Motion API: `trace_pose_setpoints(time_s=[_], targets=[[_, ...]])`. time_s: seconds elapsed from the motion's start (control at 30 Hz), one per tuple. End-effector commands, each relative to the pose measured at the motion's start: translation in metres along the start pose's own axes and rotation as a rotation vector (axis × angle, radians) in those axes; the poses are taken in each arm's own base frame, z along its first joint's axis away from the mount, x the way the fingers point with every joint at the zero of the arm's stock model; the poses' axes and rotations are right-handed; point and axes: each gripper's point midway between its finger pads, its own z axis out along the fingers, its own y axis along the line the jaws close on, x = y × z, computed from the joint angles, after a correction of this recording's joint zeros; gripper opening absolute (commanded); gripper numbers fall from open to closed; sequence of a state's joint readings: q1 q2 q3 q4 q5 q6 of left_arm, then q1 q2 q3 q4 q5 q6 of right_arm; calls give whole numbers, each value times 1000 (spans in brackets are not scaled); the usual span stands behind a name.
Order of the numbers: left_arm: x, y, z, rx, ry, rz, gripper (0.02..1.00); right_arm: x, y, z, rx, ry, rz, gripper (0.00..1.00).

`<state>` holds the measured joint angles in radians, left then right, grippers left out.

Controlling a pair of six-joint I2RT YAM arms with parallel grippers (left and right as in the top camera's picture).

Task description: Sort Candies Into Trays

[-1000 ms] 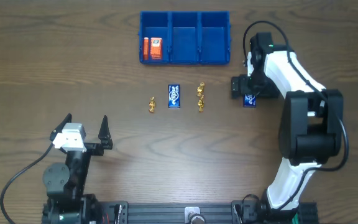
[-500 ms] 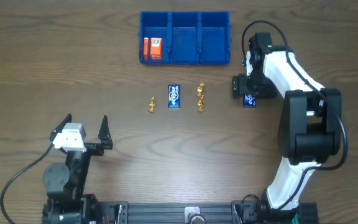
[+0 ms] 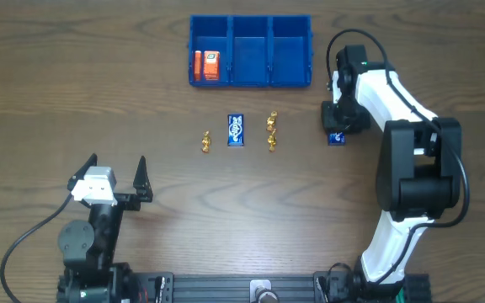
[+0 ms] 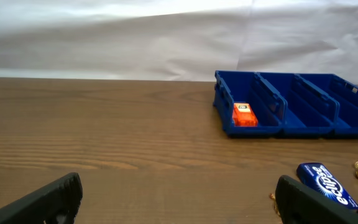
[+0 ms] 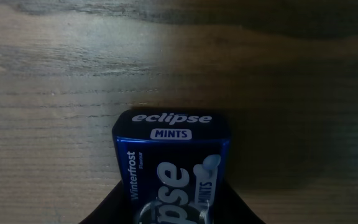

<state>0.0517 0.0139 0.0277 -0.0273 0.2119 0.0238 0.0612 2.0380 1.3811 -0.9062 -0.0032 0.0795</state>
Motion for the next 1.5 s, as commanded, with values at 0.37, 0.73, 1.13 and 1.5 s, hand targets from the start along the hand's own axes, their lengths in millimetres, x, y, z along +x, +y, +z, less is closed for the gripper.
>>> trace_pose_setpoints(time_s=[0.37,0.73,1.13,1.5], targets=[[16,-3,1,21,44,-1,998,-108,122,-267,-80,-724,-89,150],[16,-3,1,21,44,-1,998,-164,203,-223,-126,-853,-77,159],[16,-3,1,21,44,-1,998,-180,211,-137,-83,-741,-75,156],[16,-3,1,21,44,-1,998,-180,200,-135,-39,-741,-15,156]])
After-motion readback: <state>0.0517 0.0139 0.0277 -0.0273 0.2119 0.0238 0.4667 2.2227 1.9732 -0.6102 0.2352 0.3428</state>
